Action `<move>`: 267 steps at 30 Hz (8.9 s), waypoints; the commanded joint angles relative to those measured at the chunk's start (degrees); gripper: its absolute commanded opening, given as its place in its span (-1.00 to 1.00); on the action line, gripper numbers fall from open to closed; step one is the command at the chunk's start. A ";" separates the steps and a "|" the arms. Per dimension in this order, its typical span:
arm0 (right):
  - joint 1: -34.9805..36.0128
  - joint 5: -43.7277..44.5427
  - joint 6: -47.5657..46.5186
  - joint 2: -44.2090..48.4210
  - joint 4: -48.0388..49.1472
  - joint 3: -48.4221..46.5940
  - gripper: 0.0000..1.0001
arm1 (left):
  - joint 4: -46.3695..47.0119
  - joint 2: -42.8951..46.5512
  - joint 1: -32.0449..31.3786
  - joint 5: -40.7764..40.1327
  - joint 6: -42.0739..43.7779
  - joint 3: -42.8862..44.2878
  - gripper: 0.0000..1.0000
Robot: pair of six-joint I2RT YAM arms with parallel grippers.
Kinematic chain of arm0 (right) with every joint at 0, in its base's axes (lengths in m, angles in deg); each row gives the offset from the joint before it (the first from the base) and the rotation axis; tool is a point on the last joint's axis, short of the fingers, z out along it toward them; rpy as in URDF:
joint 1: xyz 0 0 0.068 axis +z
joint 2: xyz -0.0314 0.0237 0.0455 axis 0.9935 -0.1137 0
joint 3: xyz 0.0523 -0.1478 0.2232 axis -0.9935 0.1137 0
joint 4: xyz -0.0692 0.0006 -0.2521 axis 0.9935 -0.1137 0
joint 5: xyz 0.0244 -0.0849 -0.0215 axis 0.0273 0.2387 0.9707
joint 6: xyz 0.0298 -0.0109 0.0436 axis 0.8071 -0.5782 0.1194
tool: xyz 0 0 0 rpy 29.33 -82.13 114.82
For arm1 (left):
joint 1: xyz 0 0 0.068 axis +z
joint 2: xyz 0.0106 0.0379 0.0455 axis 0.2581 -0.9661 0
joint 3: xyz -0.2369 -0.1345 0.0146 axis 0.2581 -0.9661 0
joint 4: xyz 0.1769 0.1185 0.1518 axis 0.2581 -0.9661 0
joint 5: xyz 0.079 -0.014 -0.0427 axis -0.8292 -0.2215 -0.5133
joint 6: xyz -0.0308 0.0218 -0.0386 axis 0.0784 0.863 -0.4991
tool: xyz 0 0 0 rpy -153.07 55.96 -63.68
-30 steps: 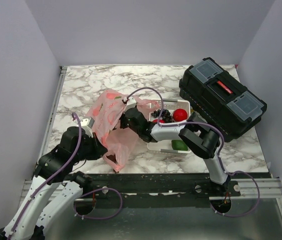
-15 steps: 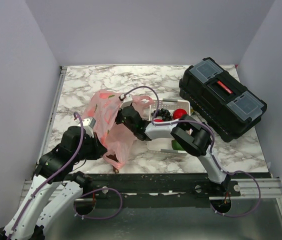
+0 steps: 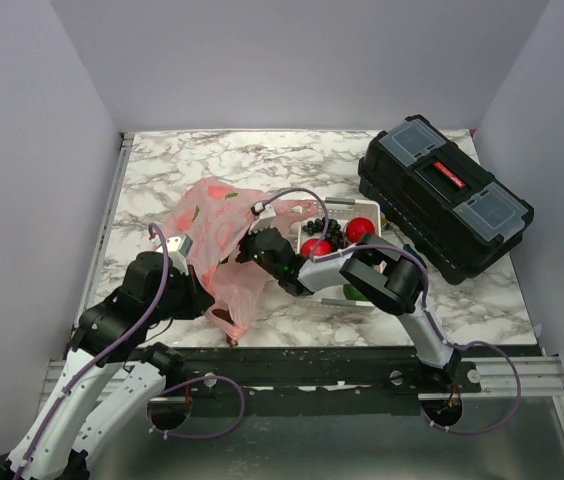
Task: Take the fake fruits out of the plastic bag
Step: Adjust the fake fruit in the plastic bag, then take out the fake fruit from the plastic bag.
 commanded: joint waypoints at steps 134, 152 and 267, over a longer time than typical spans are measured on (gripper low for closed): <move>-3.85 19.70 -12.13 -1.37 -18.15 -14.68 1.00 | 15.47 -37.31 6.34 -5.01 16.54 19.52 -0.42; -4.72 17.12 7.18 -1.93 -24.06 -14.61 1.00 | 17.92 -32.67 6.27 12.32 14.54 20.01 -1.00; -5.04 11.20 10.58 6.33 -10.48 1.93 0.55 | 23.82 -90.04 16.93 3.27 5.51 60.18 -0.15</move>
